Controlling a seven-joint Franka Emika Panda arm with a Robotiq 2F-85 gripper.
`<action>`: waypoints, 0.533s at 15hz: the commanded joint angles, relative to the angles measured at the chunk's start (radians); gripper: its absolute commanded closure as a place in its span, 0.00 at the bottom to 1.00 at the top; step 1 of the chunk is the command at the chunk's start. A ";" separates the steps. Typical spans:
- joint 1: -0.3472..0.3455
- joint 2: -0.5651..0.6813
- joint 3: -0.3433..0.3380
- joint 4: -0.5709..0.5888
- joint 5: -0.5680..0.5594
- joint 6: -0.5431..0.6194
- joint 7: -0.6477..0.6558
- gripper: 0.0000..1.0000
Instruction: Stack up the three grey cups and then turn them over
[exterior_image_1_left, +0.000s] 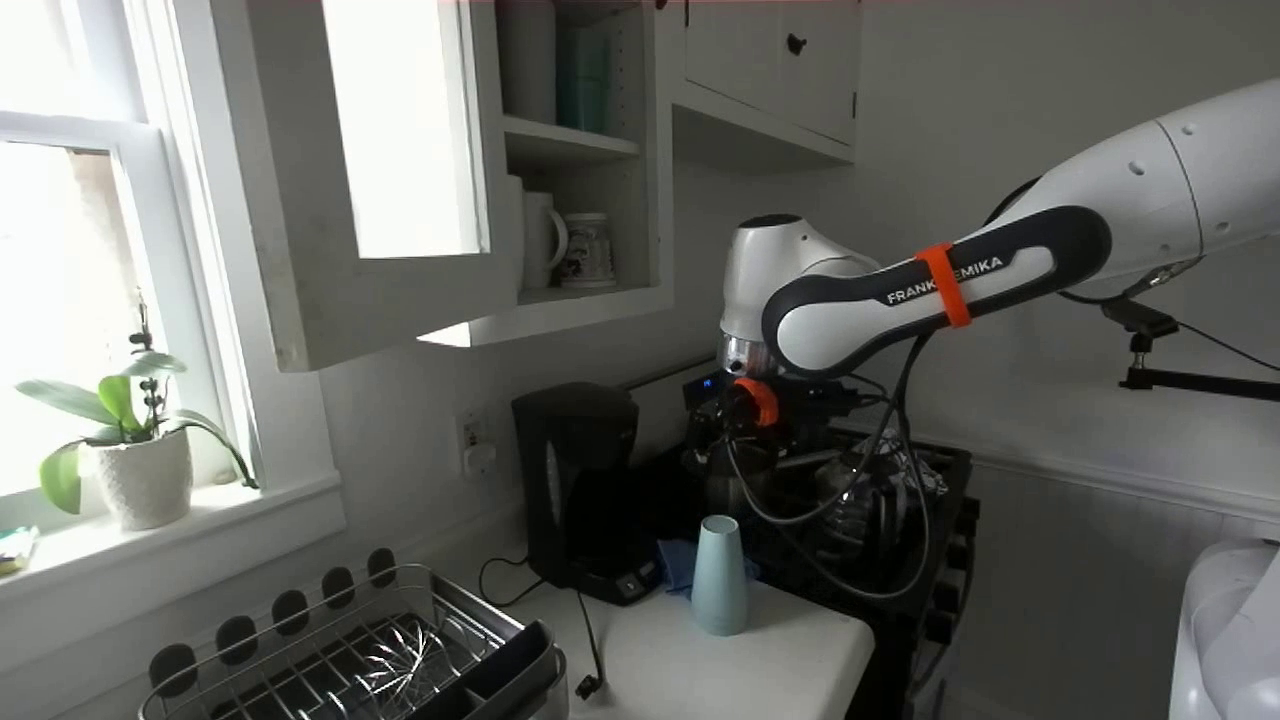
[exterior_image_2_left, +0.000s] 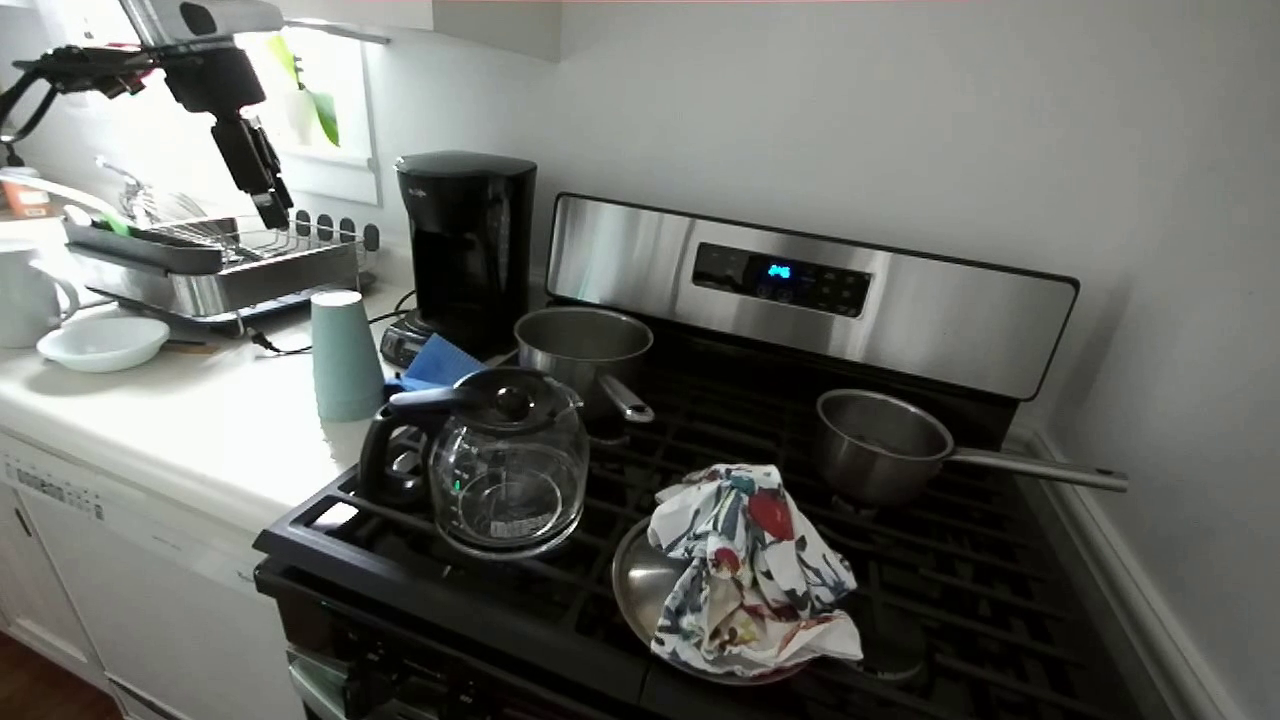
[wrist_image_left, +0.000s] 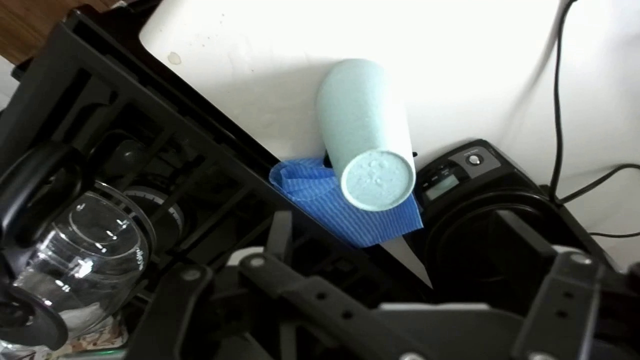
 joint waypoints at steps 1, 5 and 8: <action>-0.048 -0.037 0.037 0.031 0.012 -0.125 -0.019 0.00; -0.066 -0.036 0.051 0.036 0.010 -0.130 -0.010 0.00; -0.068 -0.042 0.053 0.041 0.010 -0.139 -0.010 0.00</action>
